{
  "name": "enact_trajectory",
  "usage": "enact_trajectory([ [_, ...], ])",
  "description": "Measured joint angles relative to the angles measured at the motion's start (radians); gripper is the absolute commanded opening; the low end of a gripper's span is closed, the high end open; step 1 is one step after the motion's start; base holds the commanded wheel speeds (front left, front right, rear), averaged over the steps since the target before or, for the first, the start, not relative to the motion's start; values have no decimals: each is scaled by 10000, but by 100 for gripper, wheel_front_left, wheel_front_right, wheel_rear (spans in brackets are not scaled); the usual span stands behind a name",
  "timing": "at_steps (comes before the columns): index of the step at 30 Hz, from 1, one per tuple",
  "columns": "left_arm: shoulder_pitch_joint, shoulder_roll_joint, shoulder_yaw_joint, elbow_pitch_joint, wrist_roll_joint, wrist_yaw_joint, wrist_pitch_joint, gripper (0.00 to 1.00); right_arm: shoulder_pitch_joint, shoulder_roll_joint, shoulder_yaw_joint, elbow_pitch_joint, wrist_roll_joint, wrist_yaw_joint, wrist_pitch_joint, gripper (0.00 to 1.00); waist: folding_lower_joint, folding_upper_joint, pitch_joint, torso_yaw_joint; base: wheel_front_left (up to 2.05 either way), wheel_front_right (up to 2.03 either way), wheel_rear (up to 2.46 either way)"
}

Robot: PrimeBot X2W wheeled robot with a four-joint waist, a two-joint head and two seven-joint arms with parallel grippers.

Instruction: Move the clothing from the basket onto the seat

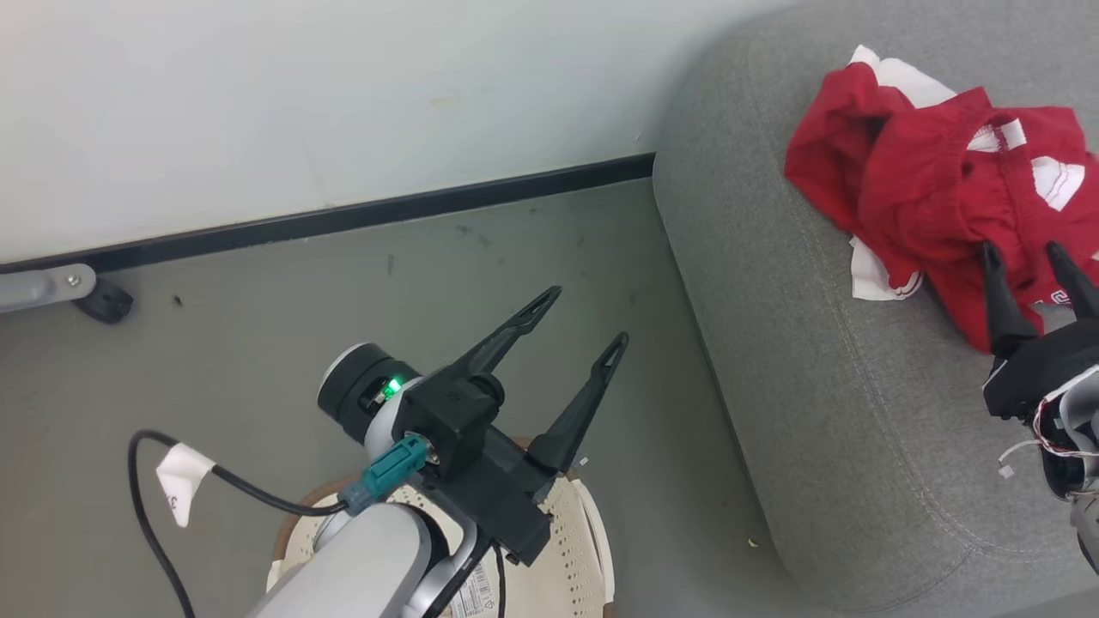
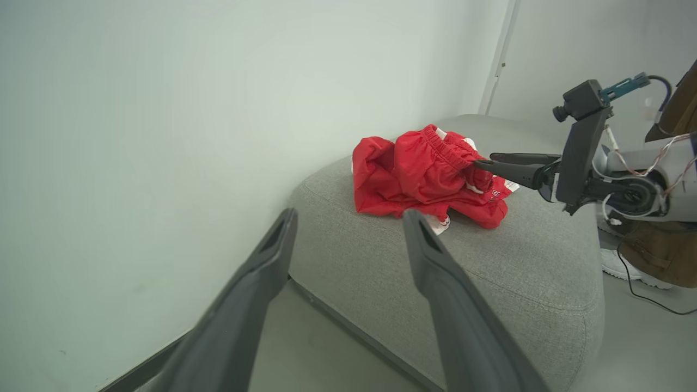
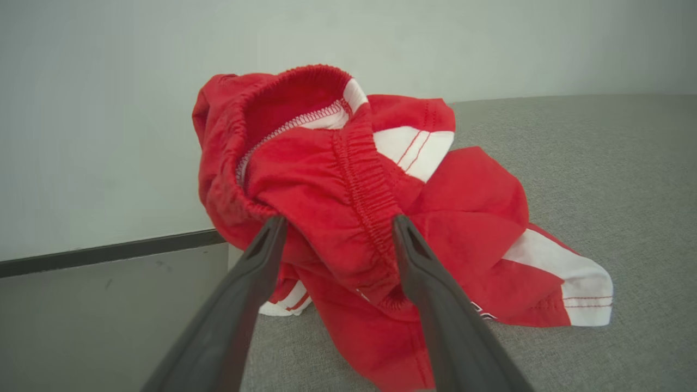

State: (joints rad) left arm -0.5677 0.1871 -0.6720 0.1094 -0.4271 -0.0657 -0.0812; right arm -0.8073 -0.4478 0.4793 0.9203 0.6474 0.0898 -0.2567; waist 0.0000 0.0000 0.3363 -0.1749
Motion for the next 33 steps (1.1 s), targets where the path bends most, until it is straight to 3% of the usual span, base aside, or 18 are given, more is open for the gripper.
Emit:
enact_trajectory([
  [7,548,96,439,522,-217,236,-376,100,662,-73,-73,-932,-401,38,0,100,0,0,-600,-49,0,0,0],
  [14,1172,360,993,980,-575,583,-732,100,1291,-75,-215,-1835,-792,-134,0,100,-1,-1,-1208,94,0,0,0],
  [33,3559,1037,2740,2165,-1413,1509,-1421,100,3574,767,-453,-4405,-1396,-1110,0,100,-2,-1,-2877,1053,0,0,0],
])
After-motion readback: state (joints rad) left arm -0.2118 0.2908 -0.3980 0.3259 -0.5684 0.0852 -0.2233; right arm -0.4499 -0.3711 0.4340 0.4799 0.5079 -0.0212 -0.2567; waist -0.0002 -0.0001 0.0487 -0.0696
